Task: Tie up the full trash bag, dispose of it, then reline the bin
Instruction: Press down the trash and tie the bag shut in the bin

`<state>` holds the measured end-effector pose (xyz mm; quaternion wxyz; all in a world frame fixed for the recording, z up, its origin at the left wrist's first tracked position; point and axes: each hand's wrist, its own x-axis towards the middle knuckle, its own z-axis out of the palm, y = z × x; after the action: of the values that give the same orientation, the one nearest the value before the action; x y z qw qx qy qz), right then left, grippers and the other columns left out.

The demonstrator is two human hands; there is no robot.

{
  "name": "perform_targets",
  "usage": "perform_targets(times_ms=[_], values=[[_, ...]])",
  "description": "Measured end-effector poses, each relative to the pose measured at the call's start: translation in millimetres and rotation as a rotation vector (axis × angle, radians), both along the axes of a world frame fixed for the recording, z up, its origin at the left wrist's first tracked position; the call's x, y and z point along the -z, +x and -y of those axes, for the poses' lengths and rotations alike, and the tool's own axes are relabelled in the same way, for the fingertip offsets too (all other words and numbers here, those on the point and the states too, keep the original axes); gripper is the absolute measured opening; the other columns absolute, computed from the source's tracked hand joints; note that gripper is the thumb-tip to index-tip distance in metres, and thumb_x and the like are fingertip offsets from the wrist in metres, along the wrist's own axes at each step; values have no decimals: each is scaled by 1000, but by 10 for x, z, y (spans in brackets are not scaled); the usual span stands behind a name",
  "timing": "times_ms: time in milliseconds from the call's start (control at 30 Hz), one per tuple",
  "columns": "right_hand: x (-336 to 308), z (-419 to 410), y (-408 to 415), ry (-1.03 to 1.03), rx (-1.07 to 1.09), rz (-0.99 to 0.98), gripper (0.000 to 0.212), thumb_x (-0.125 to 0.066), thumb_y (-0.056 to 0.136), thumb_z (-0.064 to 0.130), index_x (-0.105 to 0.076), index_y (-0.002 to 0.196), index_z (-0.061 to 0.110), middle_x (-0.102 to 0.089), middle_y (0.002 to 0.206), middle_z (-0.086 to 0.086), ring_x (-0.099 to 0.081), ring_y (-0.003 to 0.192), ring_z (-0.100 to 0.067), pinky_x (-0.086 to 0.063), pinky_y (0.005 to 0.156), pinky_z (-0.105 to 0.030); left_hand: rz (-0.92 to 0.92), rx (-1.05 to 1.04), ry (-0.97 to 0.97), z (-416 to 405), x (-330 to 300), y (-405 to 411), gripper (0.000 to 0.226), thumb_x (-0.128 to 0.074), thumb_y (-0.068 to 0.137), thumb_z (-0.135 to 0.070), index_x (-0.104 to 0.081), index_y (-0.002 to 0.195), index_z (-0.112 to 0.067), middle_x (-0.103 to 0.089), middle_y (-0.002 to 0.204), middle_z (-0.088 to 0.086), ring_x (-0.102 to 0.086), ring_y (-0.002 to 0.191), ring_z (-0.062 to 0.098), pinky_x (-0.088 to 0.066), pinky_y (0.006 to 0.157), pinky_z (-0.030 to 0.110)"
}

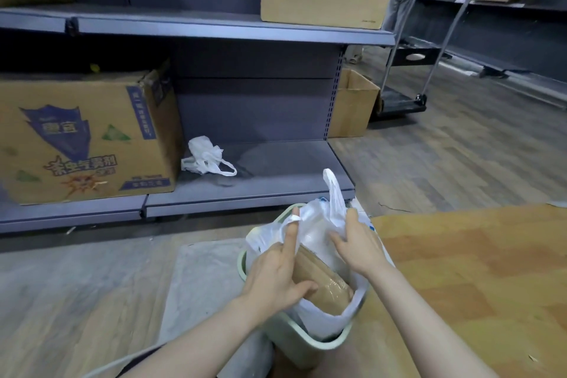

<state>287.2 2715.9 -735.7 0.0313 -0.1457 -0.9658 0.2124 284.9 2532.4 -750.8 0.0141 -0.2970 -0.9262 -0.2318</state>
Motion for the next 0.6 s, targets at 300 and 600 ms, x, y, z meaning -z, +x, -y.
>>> perform_targets(times_ms=[300,600], values=[[94,51,-123,133,32,93,33,-33,100,28,-54,124,19,-49,122,-7,-57,103,-31,-42,75,-33,57,-24,157,-113,57,-47,118,-75,73,-45,15,147,-26,-55,125,8,-59,105,21,-47,80,28],[203,-43,-204,16,-149,250,36,-39,95,18,-55,126,26,-10,160,6,3,148,-27,-17,113,-57,-90,4,259,-247,207,-127,115,-81,67,-42,12,136,-39,-65,107,4,-63,95,19,-55,63,29]])
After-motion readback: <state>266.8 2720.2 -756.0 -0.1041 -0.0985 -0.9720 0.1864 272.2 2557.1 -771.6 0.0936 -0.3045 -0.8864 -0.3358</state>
